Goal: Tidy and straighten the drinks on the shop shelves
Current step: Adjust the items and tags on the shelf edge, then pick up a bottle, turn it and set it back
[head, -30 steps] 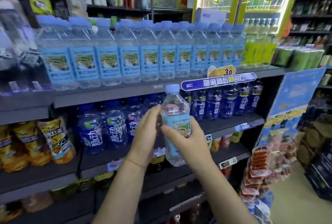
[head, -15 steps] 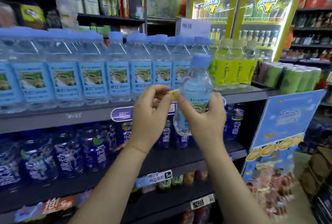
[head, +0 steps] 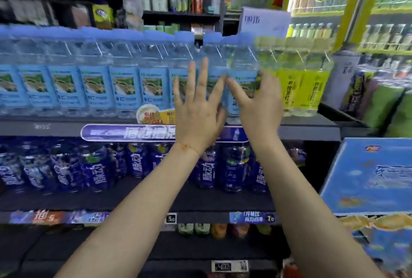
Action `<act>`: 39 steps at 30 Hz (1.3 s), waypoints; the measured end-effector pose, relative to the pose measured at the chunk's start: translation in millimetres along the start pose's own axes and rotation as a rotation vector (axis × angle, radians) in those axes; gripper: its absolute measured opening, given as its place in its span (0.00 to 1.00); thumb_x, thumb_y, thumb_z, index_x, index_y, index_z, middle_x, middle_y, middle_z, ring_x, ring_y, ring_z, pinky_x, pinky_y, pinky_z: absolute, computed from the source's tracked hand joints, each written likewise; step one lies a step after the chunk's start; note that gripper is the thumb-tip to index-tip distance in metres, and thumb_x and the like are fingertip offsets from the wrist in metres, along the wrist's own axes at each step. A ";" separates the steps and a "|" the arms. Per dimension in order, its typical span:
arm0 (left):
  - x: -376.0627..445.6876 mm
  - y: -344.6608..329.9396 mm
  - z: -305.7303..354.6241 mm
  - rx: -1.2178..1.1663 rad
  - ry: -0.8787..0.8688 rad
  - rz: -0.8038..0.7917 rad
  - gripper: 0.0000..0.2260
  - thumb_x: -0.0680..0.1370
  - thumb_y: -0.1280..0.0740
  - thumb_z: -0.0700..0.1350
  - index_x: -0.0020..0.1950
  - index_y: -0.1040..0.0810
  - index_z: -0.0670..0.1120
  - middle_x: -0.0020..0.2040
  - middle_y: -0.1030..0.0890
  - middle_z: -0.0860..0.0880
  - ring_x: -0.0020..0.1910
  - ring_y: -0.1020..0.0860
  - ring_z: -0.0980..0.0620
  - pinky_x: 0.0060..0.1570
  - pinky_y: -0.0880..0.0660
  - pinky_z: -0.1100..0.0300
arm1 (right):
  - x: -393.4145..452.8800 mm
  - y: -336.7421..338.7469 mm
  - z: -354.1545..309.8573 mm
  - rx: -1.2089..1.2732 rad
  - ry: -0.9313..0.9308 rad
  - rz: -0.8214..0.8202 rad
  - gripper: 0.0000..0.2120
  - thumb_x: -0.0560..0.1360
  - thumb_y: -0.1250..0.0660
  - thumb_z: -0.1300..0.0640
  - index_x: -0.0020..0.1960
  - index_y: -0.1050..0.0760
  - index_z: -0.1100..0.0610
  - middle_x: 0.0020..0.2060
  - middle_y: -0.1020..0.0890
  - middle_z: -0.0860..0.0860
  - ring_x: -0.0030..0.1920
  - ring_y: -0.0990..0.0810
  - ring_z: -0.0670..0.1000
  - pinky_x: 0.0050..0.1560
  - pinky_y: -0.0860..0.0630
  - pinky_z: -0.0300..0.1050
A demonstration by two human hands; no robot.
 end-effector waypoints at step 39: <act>-292.1 290.9 -403.2 -0.349 0.599 -0.588 0.08 0.79 0.36 0.51 0.54 0.19 0.51 0.53 0.20 0.50 0.51 0.22 0.51 0.50 0.23 0.52 | -374.9 -166.3 -323.8 0.436 -0.005 -0.725 0.03 0.80 0.37 0.59 0.52 0.26 0.52 0.43 0.22 0.45 0.42 0.24 0.44 0.45 0.26 0.45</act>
Point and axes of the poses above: each hand's wrist, its own x-axis towards the middle knuckle, its own y-axis out of the back of the hand, z = x × y, the point moved 1 cm from there along x, towards the middle knuckle
